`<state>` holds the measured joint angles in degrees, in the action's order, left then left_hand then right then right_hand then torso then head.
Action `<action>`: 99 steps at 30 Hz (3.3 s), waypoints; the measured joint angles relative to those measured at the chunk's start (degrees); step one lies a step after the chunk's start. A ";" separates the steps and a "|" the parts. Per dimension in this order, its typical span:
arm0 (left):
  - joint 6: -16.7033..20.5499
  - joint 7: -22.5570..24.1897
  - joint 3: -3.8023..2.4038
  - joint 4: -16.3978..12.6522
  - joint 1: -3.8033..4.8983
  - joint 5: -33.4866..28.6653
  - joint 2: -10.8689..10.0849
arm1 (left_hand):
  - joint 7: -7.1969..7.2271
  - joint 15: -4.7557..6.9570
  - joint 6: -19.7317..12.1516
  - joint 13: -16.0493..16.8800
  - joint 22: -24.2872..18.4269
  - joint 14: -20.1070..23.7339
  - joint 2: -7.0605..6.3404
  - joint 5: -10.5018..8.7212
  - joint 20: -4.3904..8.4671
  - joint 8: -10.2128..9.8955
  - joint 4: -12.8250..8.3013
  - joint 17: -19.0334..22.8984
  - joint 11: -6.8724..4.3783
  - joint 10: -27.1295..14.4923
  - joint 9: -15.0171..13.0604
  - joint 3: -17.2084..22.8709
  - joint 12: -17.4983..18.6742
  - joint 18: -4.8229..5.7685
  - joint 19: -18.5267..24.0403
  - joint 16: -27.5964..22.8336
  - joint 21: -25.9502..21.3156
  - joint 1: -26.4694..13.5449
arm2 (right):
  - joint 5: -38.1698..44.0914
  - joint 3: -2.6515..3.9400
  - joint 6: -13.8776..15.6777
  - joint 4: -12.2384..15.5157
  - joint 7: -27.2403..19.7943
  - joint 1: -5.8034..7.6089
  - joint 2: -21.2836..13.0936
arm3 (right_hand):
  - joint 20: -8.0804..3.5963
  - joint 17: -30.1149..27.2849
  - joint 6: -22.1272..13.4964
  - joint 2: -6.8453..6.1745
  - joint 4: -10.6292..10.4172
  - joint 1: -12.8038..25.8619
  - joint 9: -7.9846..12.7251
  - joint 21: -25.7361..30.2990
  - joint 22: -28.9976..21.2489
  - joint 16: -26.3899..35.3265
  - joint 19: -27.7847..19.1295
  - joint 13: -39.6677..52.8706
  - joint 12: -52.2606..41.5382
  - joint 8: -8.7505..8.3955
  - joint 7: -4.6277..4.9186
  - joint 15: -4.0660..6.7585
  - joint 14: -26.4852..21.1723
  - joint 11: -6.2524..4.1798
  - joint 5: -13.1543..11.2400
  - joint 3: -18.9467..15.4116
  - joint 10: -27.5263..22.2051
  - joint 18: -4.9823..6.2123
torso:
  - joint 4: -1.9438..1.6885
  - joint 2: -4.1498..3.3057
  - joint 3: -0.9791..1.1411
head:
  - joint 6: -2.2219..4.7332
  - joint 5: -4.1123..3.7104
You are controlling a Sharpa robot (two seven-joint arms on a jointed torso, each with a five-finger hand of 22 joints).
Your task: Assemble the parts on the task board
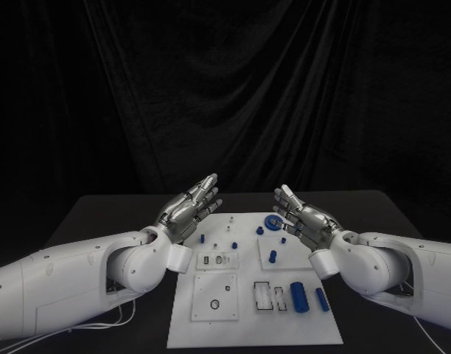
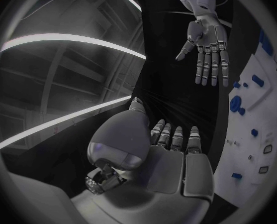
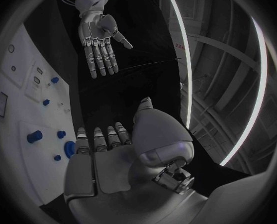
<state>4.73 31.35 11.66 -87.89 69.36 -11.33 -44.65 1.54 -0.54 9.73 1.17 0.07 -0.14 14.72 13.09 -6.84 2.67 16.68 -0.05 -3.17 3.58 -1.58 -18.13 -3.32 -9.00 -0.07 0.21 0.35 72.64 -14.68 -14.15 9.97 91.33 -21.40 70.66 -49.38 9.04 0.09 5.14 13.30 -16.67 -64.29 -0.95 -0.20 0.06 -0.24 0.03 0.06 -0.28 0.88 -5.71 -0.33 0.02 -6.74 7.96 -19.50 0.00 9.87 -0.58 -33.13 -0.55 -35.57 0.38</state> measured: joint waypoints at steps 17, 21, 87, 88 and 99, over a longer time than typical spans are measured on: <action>-8.57 6.10 0.50 1.01 0.60 8.18 -5.58 | -5.14 -1.95 10.50 0.60 0.15 -1.12 1.01 7.93 -2.00 2.87 -0.07 -0.43 5.31 4.08 -1.07 2.27 -4.39 -0.76 -0.38 0.40 0.00 5.72 | 6.14 -0.15 -8.63 2.78 2.03 4.72 -8.66 | 4.68 0.06 9.10 -1.36 3.72 -15.65 -1.33 -2.93 1.71 0.00 6.33 1.07 -4.70 3.44 7.29 -4.70 0.05 6.48 17.55 4.54 1.36 -0.02 | -0.73 -3.72 -0.30 | -5.47 -1.87; -8.63 6.64 0.49 0.38 0.60 9.46 -6.79 | -5.30 -2.14 11.14 0.67 0.15 -1.32 1.17 8.37 -1.99 3.16 -0.07 -0.54 5.68 4.44 -1.14 2.27 -4.84 -0.76 -0.38 0.40 0.00 5.88 | 7.56 -0.04 -8.95 2.75 3.56 6.71 -9.61 | 4.72 1.59 11.98 -1.61 5.16 -19.22 -1.79 -6.26 3.12 -2.08 13.94 1.74 -9.32 5.35 7.97 -5.29 3.52 8.04 20.19 5.14 2.31 -0.02 | -1.09 -4.36 -0.36 | -6.41 -2.40; -5.85 7.46 0.50 -6.17 3.10 10.40 -13.16 | -5.23 -3.78 12.16 0.79 0.41 -2.55 1.17 19.23 -4.44 3.41 -3.17 -0.74 6.34 4.27 -1.27 6.32 -5.27 -0.75 -1.21 0.88 0.21 11.51 | 112.34 -0.06 -2.04 0.83 33.99 13.52 -3.79 | -2.43 42.03 31.84 -19.58 9.17 -19.43 -12.89 -79.25 72.27 -66.53 74.48 11.08 -40.15 18.43 4.86 -0.39 67.75 12.69 17.95 30.66 29.47 -4.53 | -7.90 -12.39 -2.48 | -8.75 -7.34; -5.89 7.46 0.50 -6.11 3.10 10.38 -13.12 | -5.24 -3.78 12.17 0.79 0.40 -2.54 1.18 19.23 -4.44 3.41 -3.17 -0.74 6.34 4.27 -1.28 6.32 -5.27 -0.75 -1.21 0.88 0.21 11.51 | 112.41 -0.06 -2.04 0.82 33.99 13.45 -3.79 | -2.38 42.18 31.42 -19.70 9.17 -19.29 -12.98 -79.38 72.45 -66.53 74.55 11.13 -40.12 18.43 4.85 -0.45 67.81 12.68 17.67 30.66 29.43 -4.52 | -7.89 -12.35 -2.48 | -8.83 -7.32; -6.38 7.46 0.50 -5.75 3.10 10.32 -12.76 | -5.24 -3.99 12.17 0.78 0.46 -2.75 1.17 19.23 -4.65 3.41 -3.33 -0.74 6.54 4.07 -1.28 6.48 -5.27 -0.74 -1.41 0.88 0.43 11.51 | 112.77 -0.04 -1.40 -0.58 33.83 12.27 -3.11 | -2.58 41.11 30.86 -19.40 10.43 -19.00 -13.98 -79.15 72.39 -66.08 74.73 10.98 -38.06 18.43 2.59 -0.23 67.59 12.28 19.30 31.92 26.82 -4.52 | -7.93 -11.68 -2.69 | -9.85 -7.09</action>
<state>-1.65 38.81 12.16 -93.64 72.46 -1.01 -57.41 -3.69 -4.52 21.90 1.95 0.53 -2.89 15.90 32.32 -11.49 6.08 13.35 -0.79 3.37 7.66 -2.85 -11.65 -8.59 -9.75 -1.48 1.09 0.79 84.15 98.10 -14.19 8.57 90.75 12.43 82.93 -52.49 6.46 41.20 36.01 -6.10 -6.24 -83.29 -14.93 -79.35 72.45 -66.31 74.76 11.05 -38.34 19.31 -3.12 -0.56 67.61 5.54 27.25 12.42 26.81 5.36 -8.50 -44.81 -3.25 -45.42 -6.71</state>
